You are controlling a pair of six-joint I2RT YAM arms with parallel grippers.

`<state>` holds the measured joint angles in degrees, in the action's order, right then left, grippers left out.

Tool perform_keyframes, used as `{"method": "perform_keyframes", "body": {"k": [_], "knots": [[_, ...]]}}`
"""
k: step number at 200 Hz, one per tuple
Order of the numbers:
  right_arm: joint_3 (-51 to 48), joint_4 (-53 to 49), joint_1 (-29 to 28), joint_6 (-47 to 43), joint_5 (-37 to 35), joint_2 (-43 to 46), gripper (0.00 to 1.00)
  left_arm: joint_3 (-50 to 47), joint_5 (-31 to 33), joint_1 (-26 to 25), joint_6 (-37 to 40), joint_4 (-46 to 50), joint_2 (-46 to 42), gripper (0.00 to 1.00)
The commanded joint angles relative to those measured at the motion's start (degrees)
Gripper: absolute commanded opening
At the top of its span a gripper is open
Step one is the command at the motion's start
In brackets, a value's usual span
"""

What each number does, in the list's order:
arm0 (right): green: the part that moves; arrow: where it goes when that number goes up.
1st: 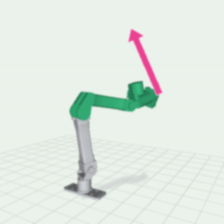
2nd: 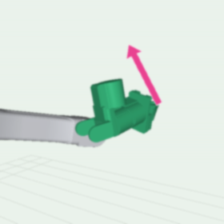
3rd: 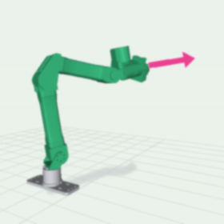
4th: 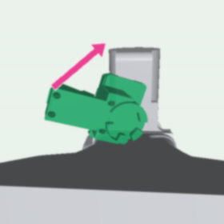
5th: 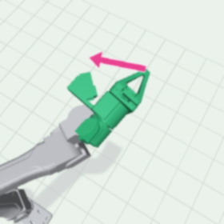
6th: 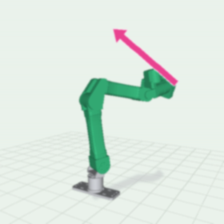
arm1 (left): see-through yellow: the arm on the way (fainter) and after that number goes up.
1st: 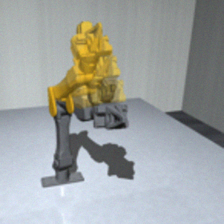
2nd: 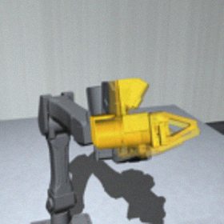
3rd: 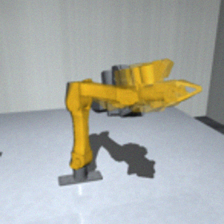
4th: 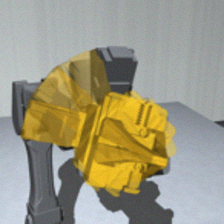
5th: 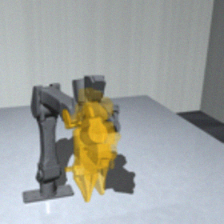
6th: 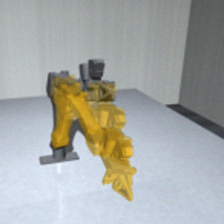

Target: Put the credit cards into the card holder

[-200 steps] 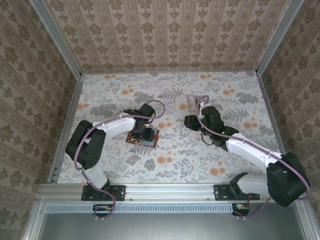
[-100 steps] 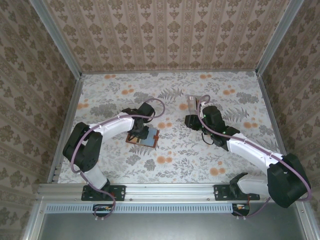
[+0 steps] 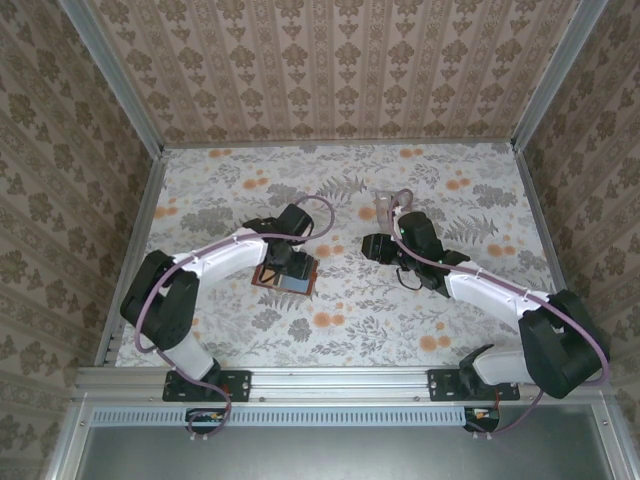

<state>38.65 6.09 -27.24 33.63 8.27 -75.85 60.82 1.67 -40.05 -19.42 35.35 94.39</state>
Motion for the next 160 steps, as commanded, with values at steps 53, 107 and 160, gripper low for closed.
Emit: {"method": "perform_keyframes", "body": {"k": [53,107,160], "knots": [[2.91,-0.20,0.35,-0.23,0.14,-1.40,0.47,1.92,-0.26,-1.93,1.01,0.60,5.08,0.64],[3.44,-0.49,0.35,-0.32,0.16,-2.46,0.47,2.62,2.68,-2.31,-0.21,2.25,6.95,0.62],[3.29,-0.77,0.52,-0.49,0.16,-2.46,0.47,2.29,1.57,-1.70,0.31,2.55,5.60,0.58]]}}
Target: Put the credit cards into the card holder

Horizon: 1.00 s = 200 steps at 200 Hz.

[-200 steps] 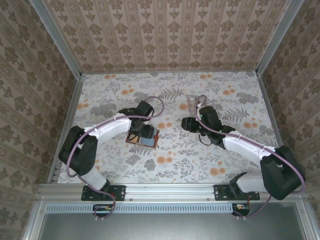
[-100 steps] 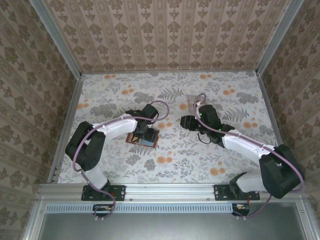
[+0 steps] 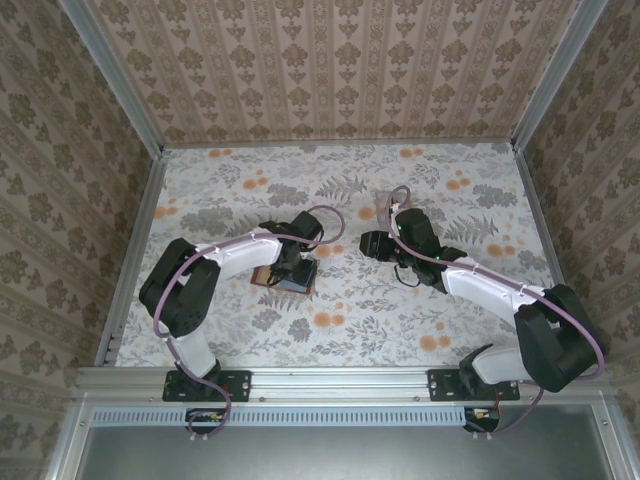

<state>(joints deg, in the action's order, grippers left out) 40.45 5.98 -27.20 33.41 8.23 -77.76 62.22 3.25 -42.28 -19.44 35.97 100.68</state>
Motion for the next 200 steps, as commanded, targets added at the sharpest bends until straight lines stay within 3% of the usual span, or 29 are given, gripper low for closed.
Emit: {"method": "perform_keyframes", "body": {"k": [1,113,200], "knots": [[1.53,-0.68,0.48,-0.27,0.21,-0.55,0.47,0.89,-0.09,0.53,0.39,1.92,-0.72,0.57],[2.82,-2.47,0.75,-0.47,1.52,-3.17,0.47,-3.68,-9.03,5.78,0.36,-2.22,-5.92,0.18],[4.61,-3.23,0.78,-0.53,4.58,-5.43,0.47,-5.76,-9.96,8.98,0.51,-2.71,-7.76,0.08]]}}
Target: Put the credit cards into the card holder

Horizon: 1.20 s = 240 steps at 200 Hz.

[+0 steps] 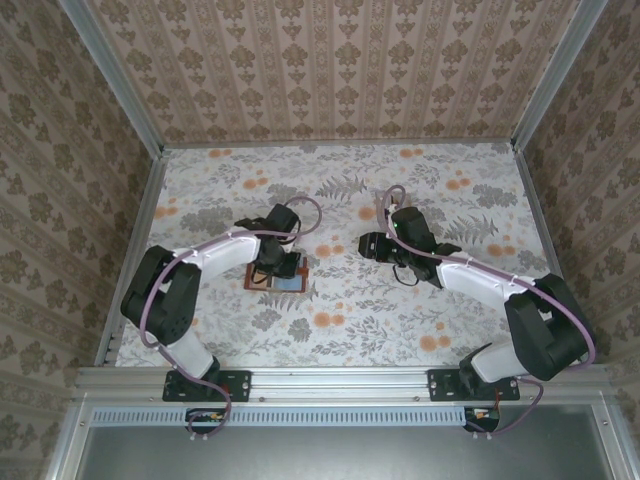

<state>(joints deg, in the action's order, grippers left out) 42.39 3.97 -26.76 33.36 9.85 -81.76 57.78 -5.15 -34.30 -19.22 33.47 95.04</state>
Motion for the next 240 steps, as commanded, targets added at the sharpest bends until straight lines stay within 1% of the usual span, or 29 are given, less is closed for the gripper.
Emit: {"method": "perform_keyframes", "body": {"k": [1,17,32,70,93,105,117,146,157,179,193,207,240], "knots": [[2.72,-1.23,0.33,-0.45,3.06,-1.50,0.47,-1.38,-1.64,1.04,0.26,-0.28,-2.18,0.08],[3.97,-1.83,0.26,0.14,5.57,-2.77,0.47,-2.13,-3.26,1.64,-0.38,-1.39,-2.69,0.07],[4.80,-1.85,-0.12,2.44,7.78,-3.98,0.47,-3.41,-5.96,2.45,-1.41,-3.29,-3.29,0.06],[3.95,5.73,-1.80,17.01,16.48,-8.72,0.47,-7.59,-16.16,4.42,-7.06,-11.90,-5.28,0.04],[3.04,10.26,-4.45,21.27,19.42,-11.09,0.46,-9.49,-20.74,4.40,-12.38,-17.53,-5.78,0.02],[2.08,12.38,-5.80,19.41,19.82,-11.28,0.46,-10.71,-22.53,4.51,-15.34,-20.57,-6.09,0.01],[0.70,13.58,-7.05,14.81,19.06,-10.63,0.46,-11.54,-23.22,4.51,-18.12,-22.83,-6.71,0.01],[-3.71,12.50,-11.84,-0.80,8.28,-7.08,0.45,-12.09,-24.12,4.49,-21.46,-25.20,-7.83,0.01],[-5.74,16.13,-13.28,-4.43,7.21,-7.32,0.46,-11.99,-24.64,4.50,-21.89,-25.33,-7.76,0.01],[-7.06,22.59,-14.68,-5.68,9.35,-10.23,0.45,-12.25,-25.05,4.44,-22.68,-26.14,-7.42,0.01],[-7.06,25.01,-16.11,-6.45,8.63,-11.61,0.47,-12.51,-25.31,4.46,-23.13,-26.86,-7.00,0.01],[-6.17,25.47,-16.88,-7.40,7.58,-12.60,0.49,-12.98,-25.20,4.41,-23.69,-27.69,-6.83,0.01],[-3.30,24.83,-18.01,-9.34,4.61,-15.21,0.50,-14.03,-25.62,4.42,-25.01,-29.57,-6.56,0.01]]}}
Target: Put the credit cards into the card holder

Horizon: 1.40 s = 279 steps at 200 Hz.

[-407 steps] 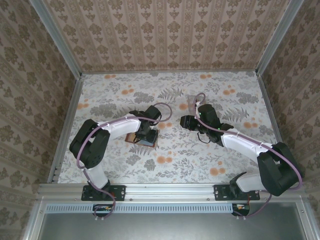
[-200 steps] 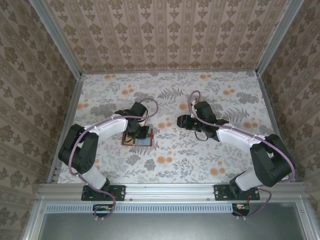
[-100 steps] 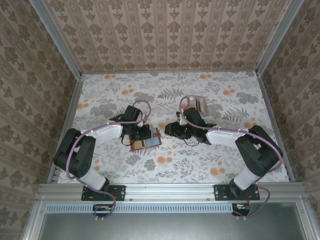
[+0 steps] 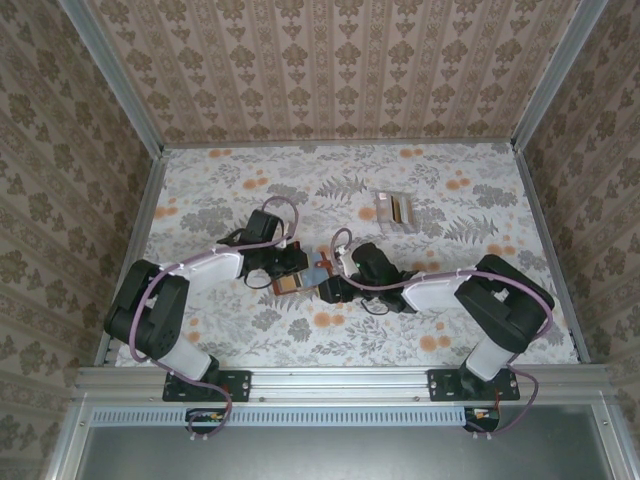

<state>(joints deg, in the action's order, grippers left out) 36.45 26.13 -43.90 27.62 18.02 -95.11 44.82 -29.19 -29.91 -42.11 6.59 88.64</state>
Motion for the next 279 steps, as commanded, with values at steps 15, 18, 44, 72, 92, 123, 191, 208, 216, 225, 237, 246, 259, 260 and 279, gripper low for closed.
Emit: {"method": "perform_keyframes", "body": {"k": [15,18,44,72,92,123,191,208,216,225,237,246,259,260,279], "knots": [[3.02,4.04,-1.39,-4.49,-4.58,-3.18,0.50,-1.57,-2.03,0.03,-2.83,-3.95,-0.01,0.01],[2.97,4.45,-1.44,-4.58,-4.81,-3.34,0.50,-1.71,-2.17,0.03,-2.94,-4.15,0.11,0.01],[2.92,7.69,-2.46,-4.92,-5.15,-5.19,0.50,-2.21,-2.37,0.03,-3.66,-5.24,0.56,0.01],[3.11,9.04,-3.40,-6.16,-7.13,-7.42,0.49,-2.63,-2.84,0.03,-4.50,-6.36,0.86,0.01],[3.28,9.27,-3.47,-5.89,-9.15,-8.39,0.44,-2.89,-2.90,0.03,-4.41,-6.40,0.74,0.01],[3.45,10.34,-3.41,-5.34,-10.44,-8.57,0.35,-3.40,-2.94,0.01,-4.29,-6.49,0.70,0.01],[3.32,13.58,-3.43,-4.78,-14.38,-10.54,0.38,-3.96,-3.80,0.20,-5.26,-7.45,1.07,0.02],[2.94,14.92,-3.30,-5.35,-15.20,-11.46,0.30,-4.04,-3.86,0.35,-5.25,-7.53,1.20,0.02],[2.84,15.66,-3.32,-5.62,-15.08,-11.95,0.27,-4.22,-3.99,0.38,-5.35,-7.64,1.20,0.03],[2.63,16.18,-3.31,-5.65,-15.29,-12.18,0.24,-4.29,-4.08,0.54,-5.36,-7.73,1.27,0.03],[2.28,17.03,-3.38,-5.65,-15.54,-12.32,0.21,-4.38,-4.03,0.56,-5.35,-7.66,1.12,0.05],[2.06,17.56,-3.32,-5.65,-15.60,-12.17,0.18,-4.48,-4.08,0.62,-5.22,-7.67,1.25,0.07],[1.58,18.22,-3.38,-5.69,-15.80,-11.86,0.16,-4.69,-4.10,0.69,-5.06,-7.64,1.27,0.13],[1.55,18.28,-3.34,-5.67,-15.81,-11.81,0.16,-4.67,-4.07,0.71,-4.99,-7.64,1.31,0.14],[1.02,18.90,-3.33,-5.86,-16.64,-11.42,0.13,-5.16,-4.05,0.95,-4.91,-7.53,0.95,0.32]]}}
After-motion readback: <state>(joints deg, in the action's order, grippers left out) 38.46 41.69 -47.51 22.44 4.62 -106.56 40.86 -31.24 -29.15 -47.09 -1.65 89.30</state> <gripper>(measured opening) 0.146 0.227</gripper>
